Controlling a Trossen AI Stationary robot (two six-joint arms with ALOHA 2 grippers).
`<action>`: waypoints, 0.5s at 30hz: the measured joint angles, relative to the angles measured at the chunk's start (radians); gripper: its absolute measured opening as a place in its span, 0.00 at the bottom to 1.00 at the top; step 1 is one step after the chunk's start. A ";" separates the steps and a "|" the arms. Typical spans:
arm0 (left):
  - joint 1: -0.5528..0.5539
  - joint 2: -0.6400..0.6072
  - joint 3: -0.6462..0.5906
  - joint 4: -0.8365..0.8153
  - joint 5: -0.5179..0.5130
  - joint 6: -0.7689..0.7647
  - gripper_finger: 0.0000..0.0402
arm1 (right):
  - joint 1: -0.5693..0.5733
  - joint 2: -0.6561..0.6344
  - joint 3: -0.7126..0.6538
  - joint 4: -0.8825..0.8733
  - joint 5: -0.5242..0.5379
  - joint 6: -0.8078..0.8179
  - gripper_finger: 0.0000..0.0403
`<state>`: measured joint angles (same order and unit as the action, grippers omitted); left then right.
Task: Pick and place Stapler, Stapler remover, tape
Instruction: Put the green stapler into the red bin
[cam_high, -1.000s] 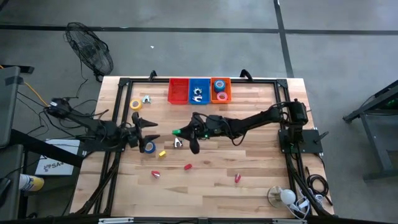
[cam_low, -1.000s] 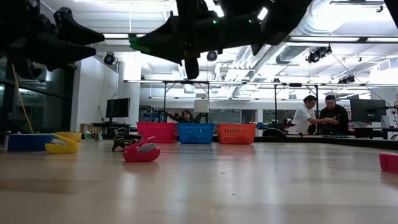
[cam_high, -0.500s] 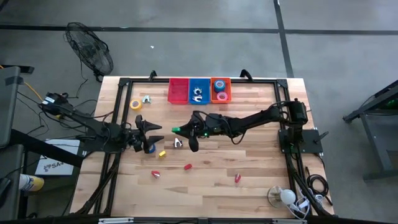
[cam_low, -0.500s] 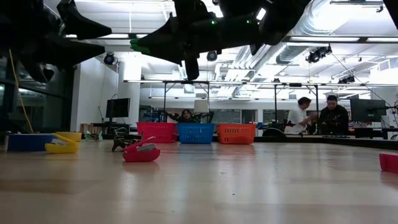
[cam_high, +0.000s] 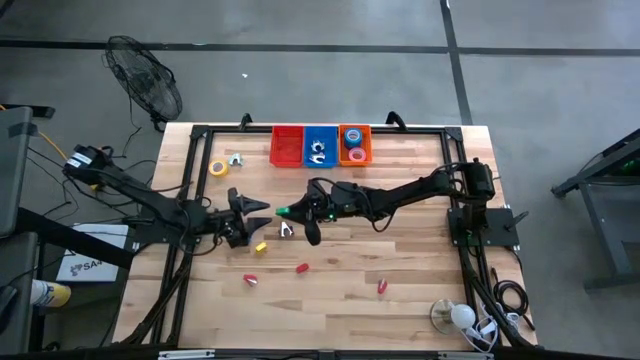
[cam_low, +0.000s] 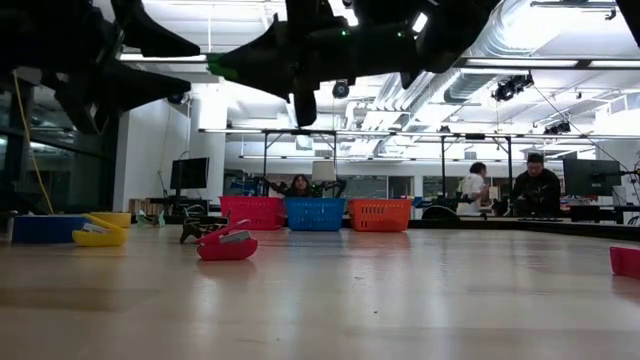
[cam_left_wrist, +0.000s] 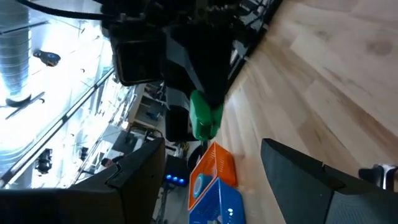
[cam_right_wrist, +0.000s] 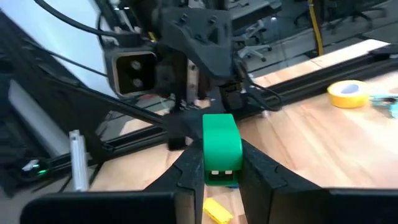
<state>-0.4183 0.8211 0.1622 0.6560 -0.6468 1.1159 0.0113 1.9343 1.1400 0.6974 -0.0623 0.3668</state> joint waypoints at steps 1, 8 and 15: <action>0.000 0.013 0.005 0.000 -0.013 0.006 0.65 | 0.000 0.000 0.000 0.004 -0.012 0.003 0.15; 0.000 0.075 0.051 0.002 0.001 0.006 0.65 | 0.002 0.000 0.000 0.004 -0.027 0.014 0.16; 0.020 0.125 0.089 0.003 0.025 0.013 0.65 | 0.002 0.000 0.000 0.003 -0.050 0.014 0.16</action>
<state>-0.3986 0.9457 0.2513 0.6593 -0.6221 1.1288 0.0135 1.9343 1.1400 0.7006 -0.1122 0.3806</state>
